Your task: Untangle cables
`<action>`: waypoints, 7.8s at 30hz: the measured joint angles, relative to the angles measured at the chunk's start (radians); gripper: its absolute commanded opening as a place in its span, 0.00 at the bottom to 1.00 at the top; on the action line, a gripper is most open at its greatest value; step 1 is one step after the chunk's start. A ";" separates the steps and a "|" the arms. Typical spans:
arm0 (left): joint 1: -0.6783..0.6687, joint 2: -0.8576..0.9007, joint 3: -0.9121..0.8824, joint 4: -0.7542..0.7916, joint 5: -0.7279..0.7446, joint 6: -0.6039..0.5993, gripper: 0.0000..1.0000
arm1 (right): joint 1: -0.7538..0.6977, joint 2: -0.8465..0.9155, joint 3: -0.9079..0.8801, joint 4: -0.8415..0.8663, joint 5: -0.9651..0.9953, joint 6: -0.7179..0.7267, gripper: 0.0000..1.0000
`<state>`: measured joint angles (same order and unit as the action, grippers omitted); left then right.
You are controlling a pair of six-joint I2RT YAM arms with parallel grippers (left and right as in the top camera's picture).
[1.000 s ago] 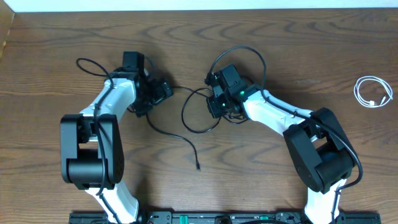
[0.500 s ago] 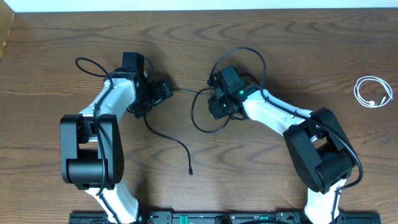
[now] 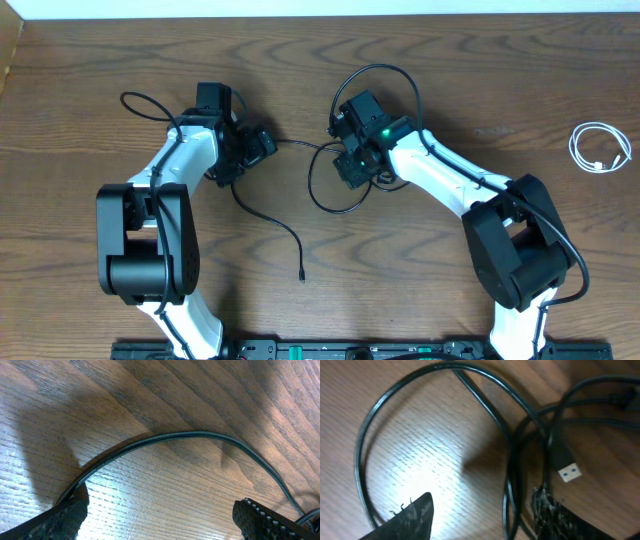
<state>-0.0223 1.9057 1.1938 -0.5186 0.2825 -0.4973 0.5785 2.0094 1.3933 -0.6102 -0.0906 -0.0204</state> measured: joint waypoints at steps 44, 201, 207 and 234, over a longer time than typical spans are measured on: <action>0.000 0.000 0.000 0.007 0.000 -0.106 0.98 | 0.003 0.015 -0.074 0.146 -0.384 0.002 0.51; 0.000 -0.245 0.019 -0.058 -0.050 -0.106 0.98 | 0.074 0.047 -0.063 0.198 0.134 0.377 0.18; 0.000 -0.245 0.019 -0.058 -0.050 -0.106 0.98 | 0.074 0.051 -0.064 0.204 0.141 0.386 0.11; 0.000 -0.245 0.019 -0.058 -0.050 -0.105 0.98 | 0.006 0.052 -0.065 0.282 -0.046 0.423 0.15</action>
<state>-0.0223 1.6608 1.2133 -0.5762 0.2325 -0.6025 0.5850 2.0617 1.3281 -0.3279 -0.1364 0.4023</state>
